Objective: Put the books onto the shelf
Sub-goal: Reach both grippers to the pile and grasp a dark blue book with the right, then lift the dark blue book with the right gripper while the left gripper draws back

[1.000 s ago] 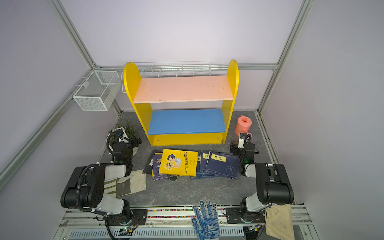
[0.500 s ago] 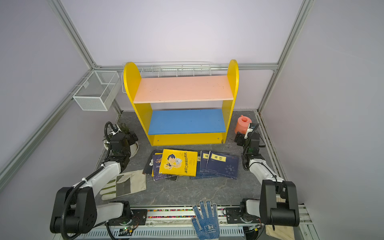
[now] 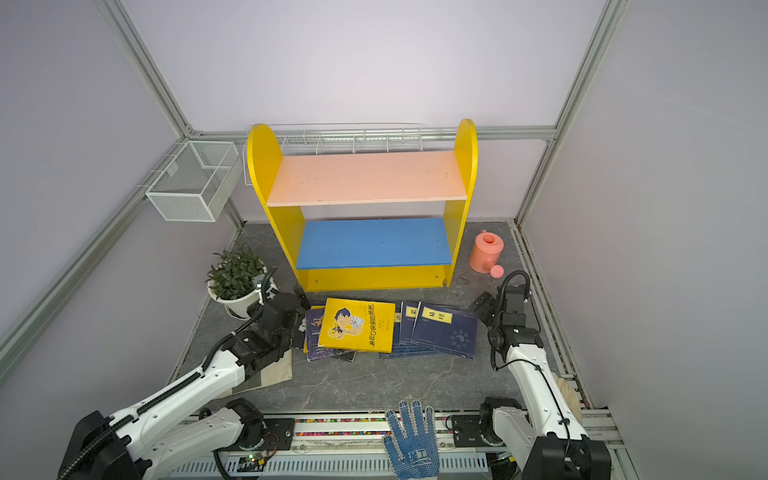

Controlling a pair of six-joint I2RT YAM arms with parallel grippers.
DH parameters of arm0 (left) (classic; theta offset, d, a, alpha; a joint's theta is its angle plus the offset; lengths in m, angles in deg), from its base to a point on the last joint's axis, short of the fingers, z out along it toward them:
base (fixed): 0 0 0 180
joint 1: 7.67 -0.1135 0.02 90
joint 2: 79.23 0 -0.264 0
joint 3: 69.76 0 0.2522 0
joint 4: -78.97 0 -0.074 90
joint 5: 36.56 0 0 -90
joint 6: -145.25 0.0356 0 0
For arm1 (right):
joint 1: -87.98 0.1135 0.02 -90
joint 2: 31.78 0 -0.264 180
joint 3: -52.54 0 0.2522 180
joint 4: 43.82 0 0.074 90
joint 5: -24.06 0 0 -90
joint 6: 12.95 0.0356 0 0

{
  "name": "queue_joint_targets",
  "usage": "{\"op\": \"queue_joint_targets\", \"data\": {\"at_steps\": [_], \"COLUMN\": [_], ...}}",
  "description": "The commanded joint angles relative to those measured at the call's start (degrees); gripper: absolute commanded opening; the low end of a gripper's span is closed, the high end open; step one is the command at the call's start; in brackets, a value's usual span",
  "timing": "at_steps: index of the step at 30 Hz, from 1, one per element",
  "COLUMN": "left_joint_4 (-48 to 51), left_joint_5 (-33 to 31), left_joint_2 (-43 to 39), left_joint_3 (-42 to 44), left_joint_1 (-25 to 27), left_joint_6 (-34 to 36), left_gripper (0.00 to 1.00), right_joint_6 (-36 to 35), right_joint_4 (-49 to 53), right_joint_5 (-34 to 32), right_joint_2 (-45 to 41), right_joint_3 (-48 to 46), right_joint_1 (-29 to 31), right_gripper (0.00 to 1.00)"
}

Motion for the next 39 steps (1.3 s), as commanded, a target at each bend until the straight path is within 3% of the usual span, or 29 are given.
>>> {"op": "queue_joint_targets", "data": {"at_steps": [1,6,11,13,16,20,26,33,39], "left_joint_4": [-4.1,-5.6,-1.0,1.5,2.6,3.1,6.2,8.4,7.8], "left_joint_5": [9.0,28.8,37.6,40.8,45.2,47.3,44.5,44.2,44.0], "left_joint_2": [7.4,22.6,35.8,39.9,44.3,49.0,52.4,55.2,55.5], "left_joint_3": [-6.6,-20.8,-34.5,-38.5,-41.6,-43.7,-46.3,-46.2,-45.3], "left_joint_1": [4.0,9.7,16.2,17.7,18.7,18.7,18.7,18.7,18.3], "left_joint_6": [4.4,17.0,28.6,30.5,30.5,29.0,29.2,27.6,25.6], "left_gripper": [0.99,0.99,0.99,0.99,0.99,0.98,0.79,0.64,0.58], "right_joint_6": [2.2,-8.7,-16.3,-16.7,-17.4,-17.7,-18.6,-15.9,-13.4], "right_joint_4": [8.2,12.2,16.6,15.3,15.7,15.4,14.5,10.7,6.1], "right_joint_5": [4.7,10.3,21.3,25.5,25.9,26.6,28.1,37.0,41.8], "right_joint_2": [-2.4,0.5,9.7,11.8,13.0,13.1,12.8,12.0,10.6], "right_joint_3": [-2.4,1.6,4.4,3.6,3.3,2.4,2.9,5.7,7.6], "right_joint_1": [-1.3,-2.4,-2.7,-2.7,-2.6,-2.6,-2.3,-2.0,-1.8], "right_gripper": [0.9,0.89,0.9,0.91,0.92,0.94,0.98,0.67,0.59]}}
